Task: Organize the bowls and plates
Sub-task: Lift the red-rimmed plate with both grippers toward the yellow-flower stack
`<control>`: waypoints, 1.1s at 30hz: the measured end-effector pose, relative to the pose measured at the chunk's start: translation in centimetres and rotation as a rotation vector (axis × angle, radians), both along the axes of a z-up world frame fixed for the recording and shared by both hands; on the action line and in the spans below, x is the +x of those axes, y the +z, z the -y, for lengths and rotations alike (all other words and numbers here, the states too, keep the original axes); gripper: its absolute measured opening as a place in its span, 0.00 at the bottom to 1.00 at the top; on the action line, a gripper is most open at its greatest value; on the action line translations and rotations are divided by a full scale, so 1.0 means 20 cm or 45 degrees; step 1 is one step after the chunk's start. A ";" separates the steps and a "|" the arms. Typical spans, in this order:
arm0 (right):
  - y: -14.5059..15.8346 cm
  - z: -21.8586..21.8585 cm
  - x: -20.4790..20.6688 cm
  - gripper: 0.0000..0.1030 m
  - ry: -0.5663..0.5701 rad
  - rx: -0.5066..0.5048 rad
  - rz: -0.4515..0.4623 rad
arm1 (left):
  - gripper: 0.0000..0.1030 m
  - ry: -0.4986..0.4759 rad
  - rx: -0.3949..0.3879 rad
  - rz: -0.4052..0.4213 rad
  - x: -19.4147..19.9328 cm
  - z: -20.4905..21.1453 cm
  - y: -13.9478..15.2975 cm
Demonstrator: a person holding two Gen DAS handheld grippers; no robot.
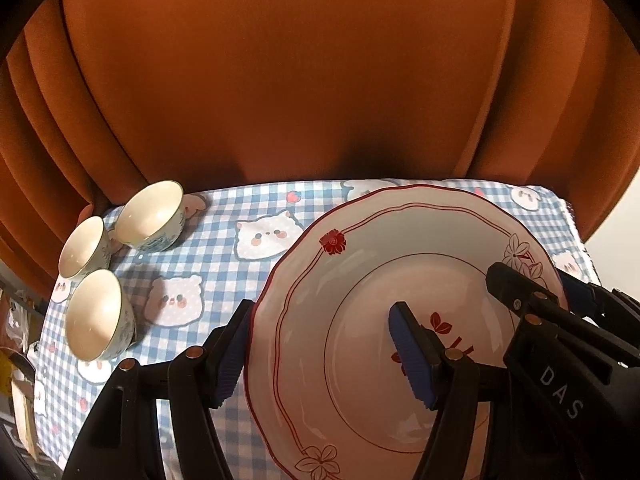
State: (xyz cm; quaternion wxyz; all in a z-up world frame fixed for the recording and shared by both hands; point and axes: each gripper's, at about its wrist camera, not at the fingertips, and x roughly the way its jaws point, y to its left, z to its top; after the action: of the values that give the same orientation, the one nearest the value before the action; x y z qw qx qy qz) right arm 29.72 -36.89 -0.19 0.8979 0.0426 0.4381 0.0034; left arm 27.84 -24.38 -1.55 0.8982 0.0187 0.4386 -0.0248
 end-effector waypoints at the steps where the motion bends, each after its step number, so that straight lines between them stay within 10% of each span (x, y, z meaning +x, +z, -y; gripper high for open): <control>1: 0.01 -0.01 -0.03 0.45 -0.007 -0.005 0.003 | 0.67 -0.005 -0.004 -0.002 -0.03 0.00 0.01; 33: -0.17 0.12 -0.83 0.45 -0.191 -0.028 -0.109 | 0.67 -0.198 0.008 -0.141 -0.64 0.18 -0.18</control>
State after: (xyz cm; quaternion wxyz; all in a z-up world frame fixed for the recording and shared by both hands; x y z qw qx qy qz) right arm 13.17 -39.25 -3.52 0.8765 0.0655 0.4717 -0.0706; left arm 15.05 -27.94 -5.18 0.8678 0.0543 0.4849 -0.0941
